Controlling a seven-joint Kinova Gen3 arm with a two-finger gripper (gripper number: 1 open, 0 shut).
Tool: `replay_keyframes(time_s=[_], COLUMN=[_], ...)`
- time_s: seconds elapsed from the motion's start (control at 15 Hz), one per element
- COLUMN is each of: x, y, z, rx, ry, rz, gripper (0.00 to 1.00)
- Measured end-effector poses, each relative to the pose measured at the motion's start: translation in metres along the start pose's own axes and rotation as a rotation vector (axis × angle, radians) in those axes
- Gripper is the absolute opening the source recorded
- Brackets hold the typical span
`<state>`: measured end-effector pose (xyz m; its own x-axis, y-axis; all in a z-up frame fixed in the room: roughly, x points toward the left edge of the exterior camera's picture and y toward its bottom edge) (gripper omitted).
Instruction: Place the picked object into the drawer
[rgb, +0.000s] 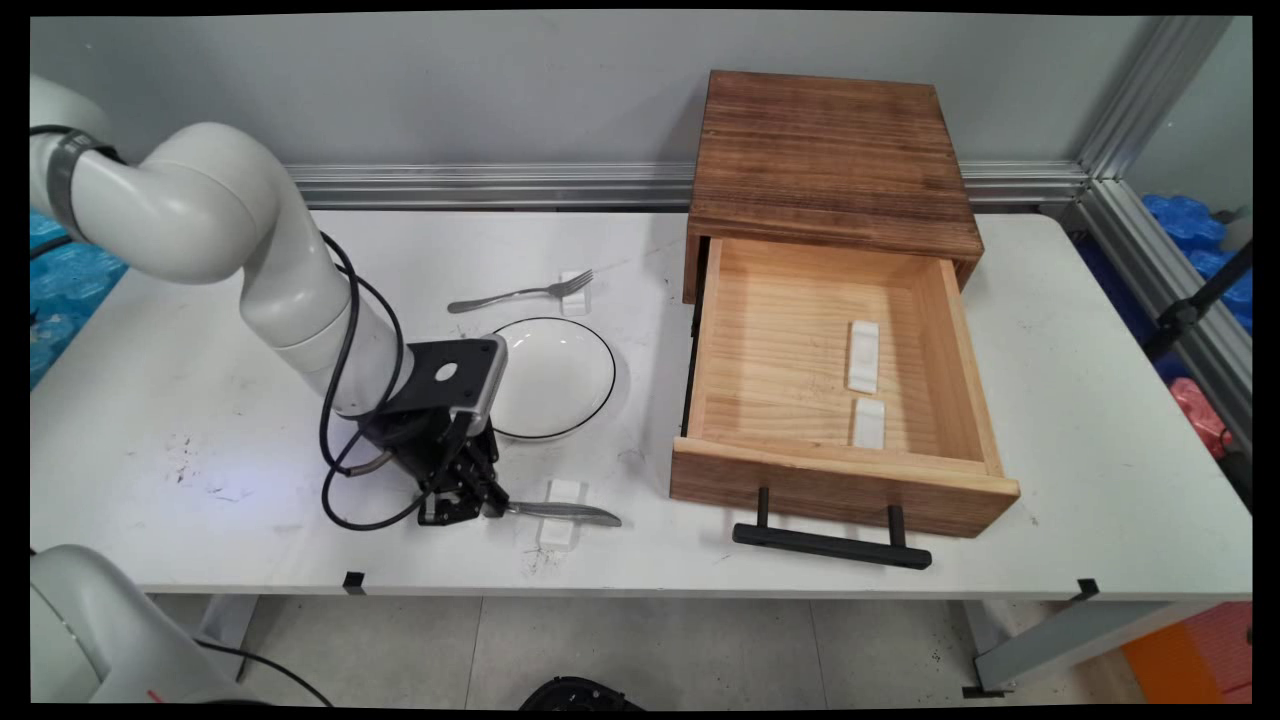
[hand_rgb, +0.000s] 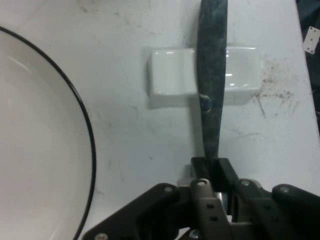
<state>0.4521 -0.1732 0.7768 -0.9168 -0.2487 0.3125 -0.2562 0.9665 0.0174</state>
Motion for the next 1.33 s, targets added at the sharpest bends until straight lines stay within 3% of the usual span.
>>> replay_keyframes(time_s=[0.73, 1.33], x=[-0.012, -0.029], y=[-0.006, -0.01], z=[-0.037, -0.108], rx=[-0.018, -0.032], ry=[0.003, 0.035], rz=[0.063, 0.091], gripper=[0.0, 0.0])
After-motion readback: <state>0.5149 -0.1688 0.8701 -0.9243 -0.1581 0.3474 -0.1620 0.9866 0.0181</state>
